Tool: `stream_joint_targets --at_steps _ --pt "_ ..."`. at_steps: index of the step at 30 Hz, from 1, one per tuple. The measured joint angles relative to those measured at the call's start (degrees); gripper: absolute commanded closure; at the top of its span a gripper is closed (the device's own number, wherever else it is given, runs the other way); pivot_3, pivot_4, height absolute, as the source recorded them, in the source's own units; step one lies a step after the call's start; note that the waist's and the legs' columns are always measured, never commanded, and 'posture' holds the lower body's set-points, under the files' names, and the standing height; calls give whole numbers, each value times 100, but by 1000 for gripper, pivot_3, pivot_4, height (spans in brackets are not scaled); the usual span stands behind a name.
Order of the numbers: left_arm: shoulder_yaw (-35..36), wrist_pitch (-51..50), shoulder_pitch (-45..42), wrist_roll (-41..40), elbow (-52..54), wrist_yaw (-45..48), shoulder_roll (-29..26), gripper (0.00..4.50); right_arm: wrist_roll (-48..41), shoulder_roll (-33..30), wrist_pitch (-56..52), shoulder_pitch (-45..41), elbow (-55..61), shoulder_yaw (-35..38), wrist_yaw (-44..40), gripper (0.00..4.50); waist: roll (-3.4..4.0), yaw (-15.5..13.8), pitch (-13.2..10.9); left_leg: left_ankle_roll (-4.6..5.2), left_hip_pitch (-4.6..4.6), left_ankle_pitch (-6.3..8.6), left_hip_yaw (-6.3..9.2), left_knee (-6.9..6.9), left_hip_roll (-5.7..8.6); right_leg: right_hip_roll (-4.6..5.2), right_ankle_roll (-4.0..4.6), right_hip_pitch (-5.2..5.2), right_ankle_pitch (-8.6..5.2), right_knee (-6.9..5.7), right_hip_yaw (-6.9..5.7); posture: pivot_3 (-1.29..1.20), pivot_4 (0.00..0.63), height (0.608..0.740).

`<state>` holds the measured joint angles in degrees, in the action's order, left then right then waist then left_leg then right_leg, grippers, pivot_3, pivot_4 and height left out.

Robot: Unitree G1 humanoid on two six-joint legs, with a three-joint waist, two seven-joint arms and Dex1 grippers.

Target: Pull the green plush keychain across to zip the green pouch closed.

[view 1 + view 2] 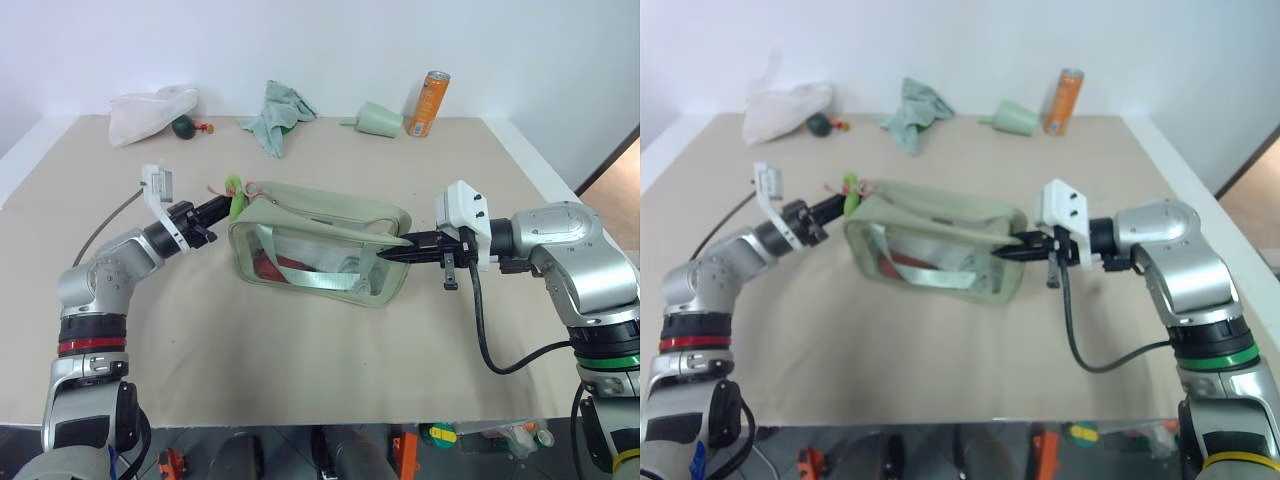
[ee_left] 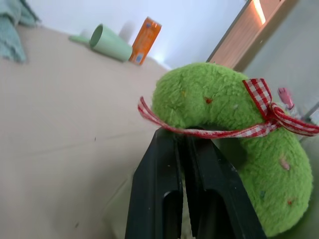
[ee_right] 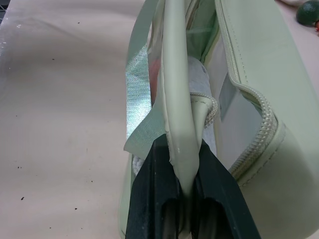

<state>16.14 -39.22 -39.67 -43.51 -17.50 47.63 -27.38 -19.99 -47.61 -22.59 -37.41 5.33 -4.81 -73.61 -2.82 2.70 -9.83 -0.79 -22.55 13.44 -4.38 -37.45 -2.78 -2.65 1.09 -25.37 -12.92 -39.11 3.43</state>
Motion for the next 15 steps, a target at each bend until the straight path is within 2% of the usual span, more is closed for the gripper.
stream_joint_targets --at_steps 9,15 --pt "-17 -247 -378 -528 848 267 -18 4414 17 0 33 -2 -3 -1 -2 4500 0 1 0 -1 1 -1 0 0 2 1 -1 1 0 0 1 0 150 740" --pt "-1197 -139 -535 322 1147 575 -209 4414 48 0 24 11 -2 -1 22 4500 0 0 0 -3 2 -2 1 -1 5 0 -2 3 1 0 3 0 150 740"
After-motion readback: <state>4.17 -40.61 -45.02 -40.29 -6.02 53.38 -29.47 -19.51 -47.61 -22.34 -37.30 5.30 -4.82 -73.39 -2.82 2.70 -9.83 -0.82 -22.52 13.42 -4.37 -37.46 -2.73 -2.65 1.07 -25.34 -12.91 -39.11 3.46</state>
